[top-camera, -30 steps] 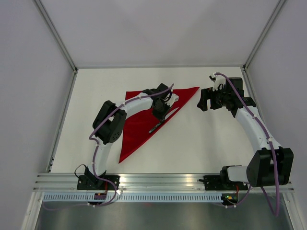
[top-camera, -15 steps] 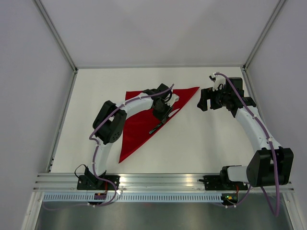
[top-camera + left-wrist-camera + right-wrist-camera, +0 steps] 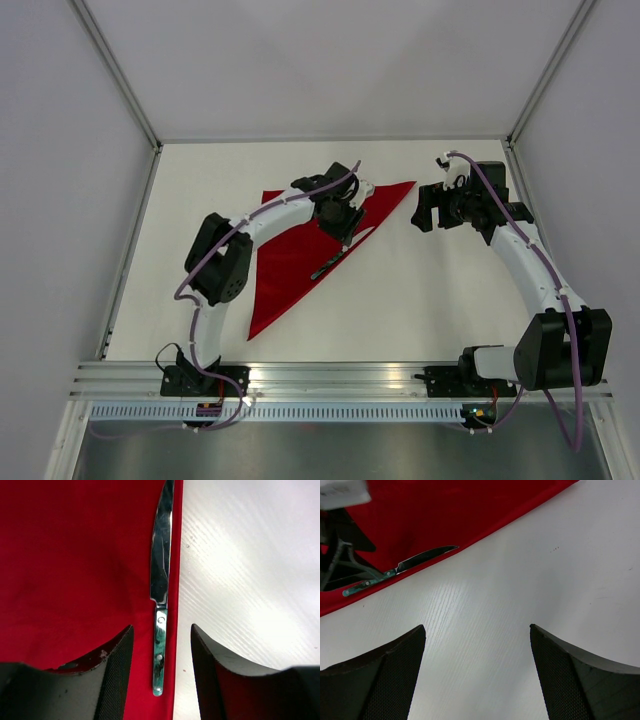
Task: Fold the napkin, place the utensils inside, and roll it up
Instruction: Place the utensil onto the napkin, then fold the napkin
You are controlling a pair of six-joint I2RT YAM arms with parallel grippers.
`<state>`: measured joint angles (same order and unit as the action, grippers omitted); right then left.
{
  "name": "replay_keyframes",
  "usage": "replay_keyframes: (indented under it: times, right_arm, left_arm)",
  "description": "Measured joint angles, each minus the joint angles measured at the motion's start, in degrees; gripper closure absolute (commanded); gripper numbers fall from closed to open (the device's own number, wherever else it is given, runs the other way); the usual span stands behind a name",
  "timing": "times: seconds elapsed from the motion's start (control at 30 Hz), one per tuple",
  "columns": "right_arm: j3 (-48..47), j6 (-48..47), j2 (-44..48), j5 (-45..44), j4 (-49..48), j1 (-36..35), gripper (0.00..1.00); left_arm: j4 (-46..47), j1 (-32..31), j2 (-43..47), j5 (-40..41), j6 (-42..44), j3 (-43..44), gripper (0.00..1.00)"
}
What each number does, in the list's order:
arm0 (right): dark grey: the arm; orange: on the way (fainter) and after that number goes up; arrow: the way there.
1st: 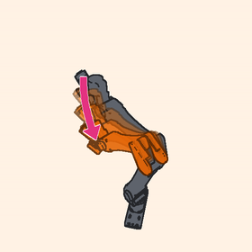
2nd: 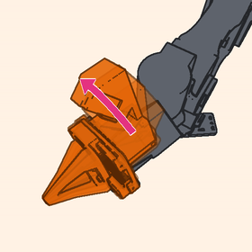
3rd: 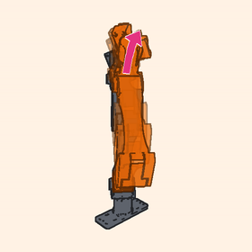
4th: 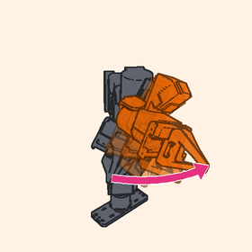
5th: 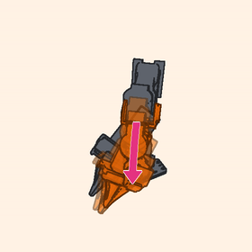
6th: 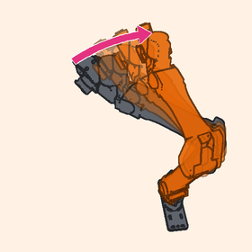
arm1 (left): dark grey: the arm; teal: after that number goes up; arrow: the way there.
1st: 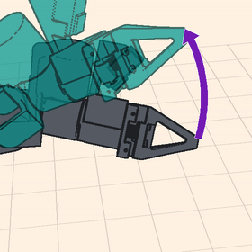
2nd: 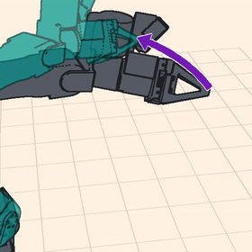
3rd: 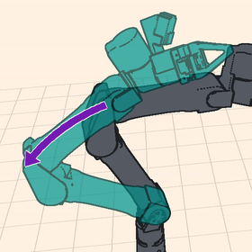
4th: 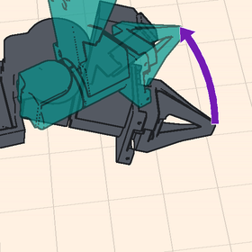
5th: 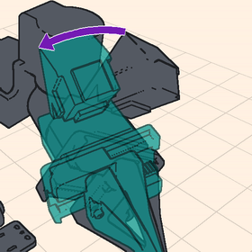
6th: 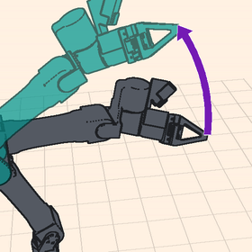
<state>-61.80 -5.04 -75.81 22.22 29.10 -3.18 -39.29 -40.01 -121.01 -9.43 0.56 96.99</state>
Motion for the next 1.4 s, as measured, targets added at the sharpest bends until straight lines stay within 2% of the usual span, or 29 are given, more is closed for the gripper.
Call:
replay_keyframes:
  times: [0.13,0.23,0.33,0.4,0.53,0.63,0.83,1.03,1.17,1.4]
  right_arm:
    - [0.00,-0.66,0.00,-0.79,-0.07,-2.32,0.14]
    - [0.00,-1.25,-0.02,-3.06,-0.79,-8.81,0.16]
    - [0.17,-2.19,-0.17,-7.06,-3.19,-19.08,0.17]
    - [0.61,-2.89,-0.70,-10.38,-5.62,-28.61,0.17]
    - [1.81,-4.81,-3.96,-17.09,-10.97,-44.44,0.19]
    - [2.43,-6.43,-8.11,-22.10,-14.88,-54.90,0.20]
    - [1.95,-9.68,-18.49,-29.77,-20.33,-70.05,0.20]
    - [-1.31,-12.87,-27.69,-36.33,-24.52,-80.13,0.21]
    - [-4.09,-14.62,-31.74,-40.09,-27.82,-83.27,0.21]
    - [-6.51,-16.48,-36.35,-44.24,-31.34,-84.48,0.26]
  left_arm:
    - [-0.61,0.98,7.17,3.41,-4.00,0.68,0.45]
    - [-1.36,4.09,16.68,6.91,-9.40,0.61,0.44]
    - [-1.25,9.07,30.27,11.56,-14.82,0.11,0.43]
    - [-1.05,11.21,38.91,15.08,-17.49,0.13,0.43]
    - [-1.22,10.54,54.12,19.45,-21.46,0.74,0.42]
    - [-1.97,10.29,60.08,21.14,-23.10,1.53,0.42]
    - [-6.10,10.29,63.01,23.17,-25.11,0.70,0.42]
    - [-9.99,10.29,63.30,24.44,-25.68,-0.98,0.42]
    - [-10.99,10.29,63.98,24.61,-25.70,-1.01,0.43]
    - [-11.63,10.29,64.30,25.05,-25.70,-1.01,0.43]
